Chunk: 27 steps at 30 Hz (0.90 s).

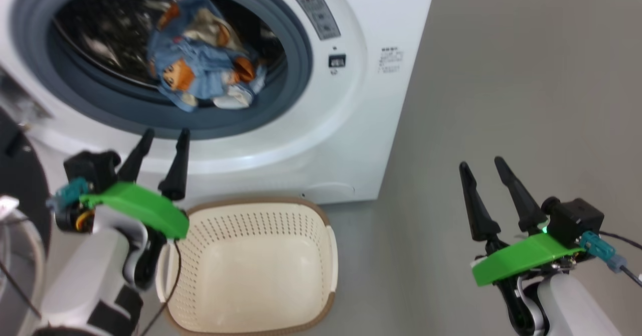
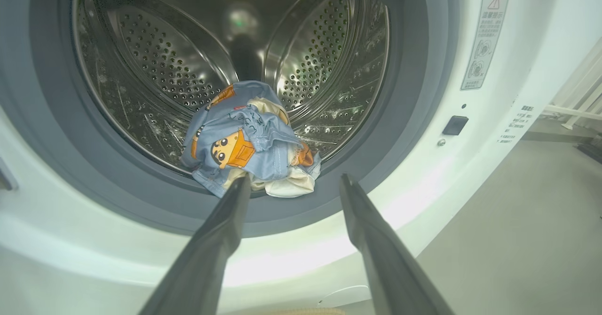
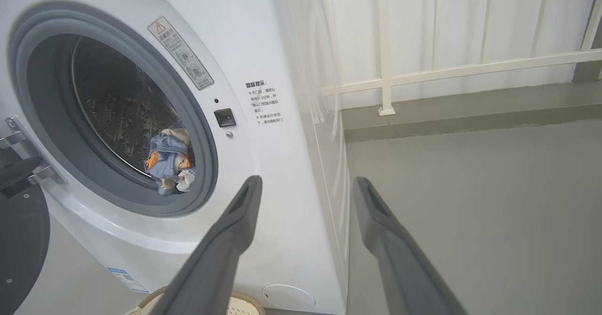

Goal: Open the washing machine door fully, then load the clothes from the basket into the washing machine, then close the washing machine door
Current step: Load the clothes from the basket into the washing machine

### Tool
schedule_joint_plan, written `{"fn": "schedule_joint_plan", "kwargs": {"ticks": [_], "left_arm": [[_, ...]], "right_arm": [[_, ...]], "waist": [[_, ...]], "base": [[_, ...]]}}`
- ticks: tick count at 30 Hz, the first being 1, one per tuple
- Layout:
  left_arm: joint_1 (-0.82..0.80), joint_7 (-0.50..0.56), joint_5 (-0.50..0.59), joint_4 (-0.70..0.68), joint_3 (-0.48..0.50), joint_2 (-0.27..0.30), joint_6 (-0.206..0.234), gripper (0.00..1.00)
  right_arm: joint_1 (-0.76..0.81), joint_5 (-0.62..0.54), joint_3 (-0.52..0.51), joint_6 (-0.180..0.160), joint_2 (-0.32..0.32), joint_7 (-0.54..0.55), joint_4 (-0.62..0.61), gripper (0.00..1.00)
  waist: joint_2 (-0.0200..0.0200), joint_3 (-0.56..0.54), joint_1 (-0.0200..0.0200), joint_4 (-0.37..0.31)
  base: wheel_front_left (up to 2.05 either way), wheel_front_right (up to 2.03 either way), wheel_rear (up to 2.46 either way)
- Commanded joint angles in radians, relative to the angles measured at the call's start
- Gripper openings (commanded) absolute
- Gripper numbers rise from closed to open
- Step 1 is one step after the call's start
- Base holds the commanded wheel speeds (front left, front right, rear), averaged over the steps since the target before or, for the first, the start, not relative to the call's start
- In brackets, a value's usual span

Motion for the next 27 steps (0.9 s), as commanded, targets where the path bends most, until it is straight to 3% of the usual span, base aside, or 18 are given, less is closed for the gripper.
{"fn": "schedule_joint_plan", "kwargs": {"ticks": [1, 12, 27], "left_arm": [[0.017, -0.006, 0.016, -0.034, 0.049, 0.036, 0.009, 1.0], [0.291, -0.006, 0.086, -0.199, 0.139, 0.032, 0.054, 1.0], [0.529, -0.006, 0.099, -0.419, 0.223, 0.072, 0.115, 1.0]], "right_arm": [[0.012, 0.016, 0.023, 0.004, -0.009, -0.008, -0.017, 1.0], [0.096, 0.069, 0.035, 0.004, -0.044, -0.008, -0.006, 1.0], [0.144, 0.097, 0.044, 0.004, -0.062, -0.008, -0.006, 1.0]], "waist": [[0.0, -0.086, 0.0001, 0.046], [0.0, -0.22, 0.0001, 0.103], [0.0, -0.278, 0.0001, 0.134]], "base": [[0.0, 0.0, 0.0], [0.0, 0.0, 0.0], [0.0, 0.0, 0.0]]}}
